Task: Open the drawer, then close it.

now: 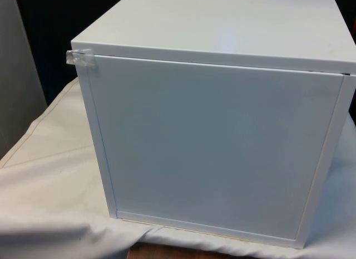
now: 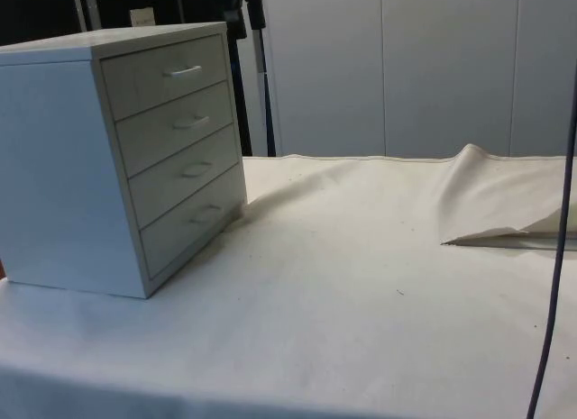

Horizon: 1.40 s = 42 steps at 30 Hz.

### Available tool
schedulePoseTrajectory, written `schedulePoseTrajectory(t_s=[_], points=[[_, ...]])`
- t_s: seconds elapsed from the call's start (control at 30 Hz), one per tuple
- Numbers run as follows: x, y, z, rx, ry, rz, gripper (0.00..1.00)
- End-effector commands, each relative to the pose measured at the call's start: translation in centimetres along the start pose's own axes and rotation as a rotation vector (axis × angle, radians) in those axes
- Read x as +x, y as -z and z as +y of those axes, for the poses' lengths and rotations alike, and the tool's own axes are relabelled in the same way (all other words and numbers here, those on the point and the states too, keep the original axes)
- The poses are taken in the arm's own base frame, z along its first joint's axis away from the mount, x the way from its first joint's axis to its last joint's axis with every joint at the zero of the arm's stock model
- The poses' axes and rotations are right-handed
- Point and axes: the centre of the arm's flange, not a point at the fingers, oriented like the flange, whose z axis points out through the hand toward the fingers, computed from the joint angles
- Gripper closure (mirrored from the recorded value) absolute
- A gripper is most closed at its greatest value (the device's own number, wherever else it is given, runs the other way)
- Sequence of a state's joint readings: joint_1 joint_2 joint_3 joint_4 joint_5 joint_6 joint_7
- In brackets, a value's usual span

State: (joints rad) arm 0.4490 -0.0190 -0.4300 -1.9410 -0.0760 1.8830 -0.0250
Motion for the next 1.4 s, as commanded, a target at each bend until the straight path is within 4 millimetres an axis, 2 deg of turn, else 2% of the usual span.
schedulePoseTrajectory(t_s=[0.0, 0.23, 0.57, 1.37], points=[[-0.1, 0.0, 0.0, -0.003, 0.003, 0.002, 0.0], [-1.4, 0.3, 0.0, -0.032, 0.011, 0.058, 0.0], [-2.0, 0.0, 0.1, -0.027, 0.026, 0.081, 0.0], [-5.6, 1.8, 0.3, -0.003, 0.114, 0.146, 0.0]])
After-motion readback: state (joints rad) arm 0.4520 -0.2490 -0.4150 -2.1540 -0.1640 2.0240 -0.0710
